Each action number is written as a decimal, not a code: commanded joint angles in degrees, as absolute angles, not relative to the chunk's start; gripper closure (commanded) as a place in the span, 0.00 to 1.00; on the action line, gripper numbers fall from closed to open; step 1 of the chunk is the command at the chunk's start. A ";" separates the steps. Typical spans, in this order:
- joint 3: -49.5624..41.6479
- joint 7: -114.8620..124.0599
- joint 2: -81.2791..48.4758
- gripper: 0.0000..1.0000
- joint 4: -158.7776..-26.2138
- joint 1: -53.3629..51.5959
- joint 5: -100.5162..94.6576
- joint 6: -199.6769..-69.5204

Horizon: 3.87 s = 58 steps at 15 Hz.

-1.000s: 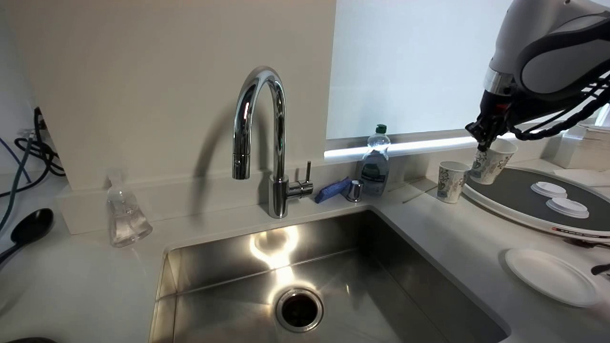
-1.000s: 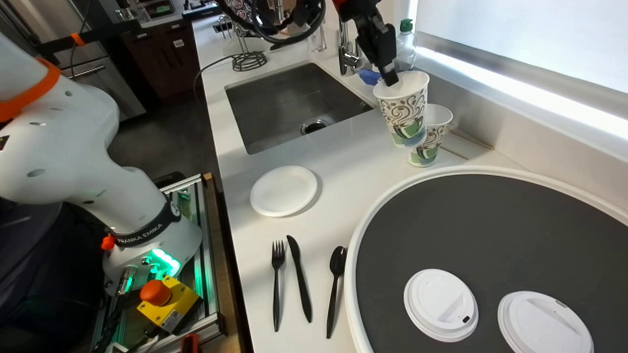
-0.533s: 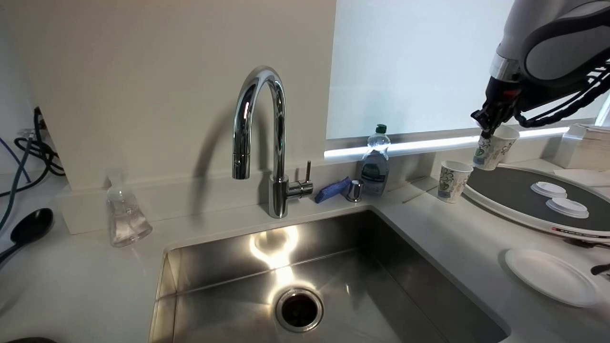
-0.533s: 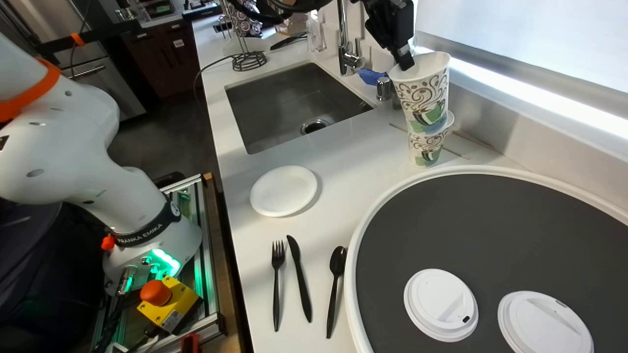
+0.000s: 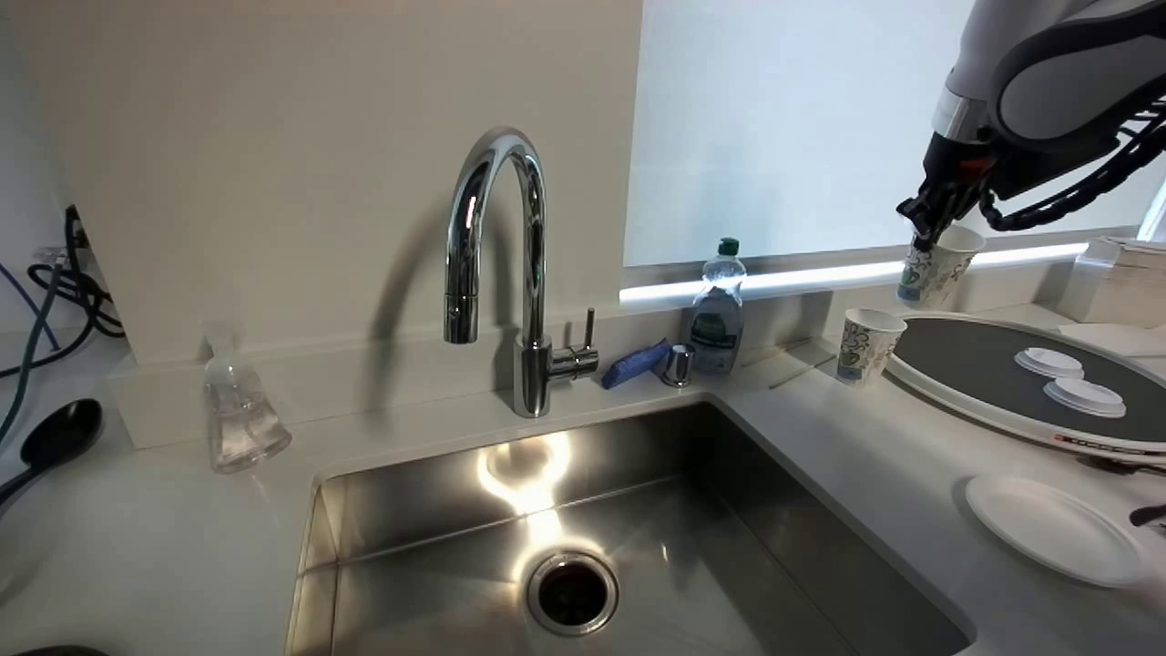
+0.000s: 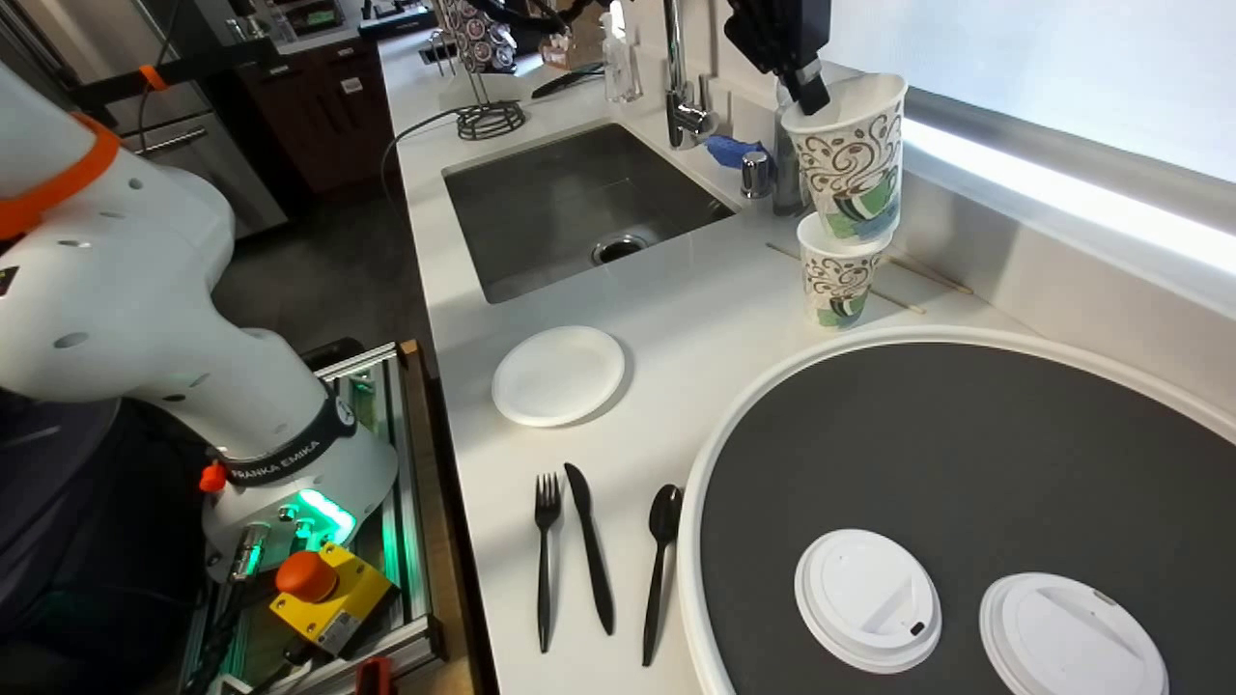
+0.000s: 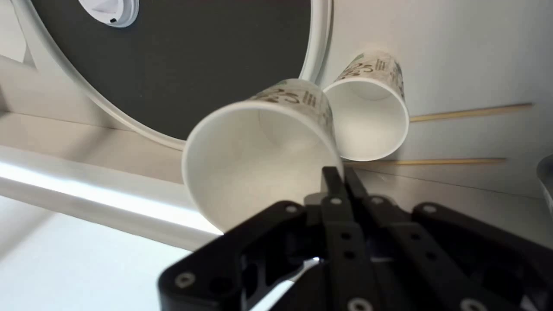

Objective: Put the front cup in the one behind it

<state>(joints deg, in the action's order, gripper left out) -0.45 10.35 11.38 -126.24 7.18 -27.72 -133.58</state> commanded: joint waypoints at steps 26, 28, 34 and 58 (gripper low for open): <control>-0.81 5.86 4.56 0.99 -124.35 3.86 -22.52 -137.60; -0.80 5.96 4.43 0.99 -124.20 3.86 -22.67 -137.57; -0.97 6.14 3.54 0.99 -124.04 3.89 -22.84 -137.46; -1.30 6.50 2.15 0.57 -124.17 3.81 -23.29 -137.30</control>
<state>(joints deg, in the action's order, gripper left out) -0.81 6.59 2.67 -124.49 4.19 -23.46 -136.85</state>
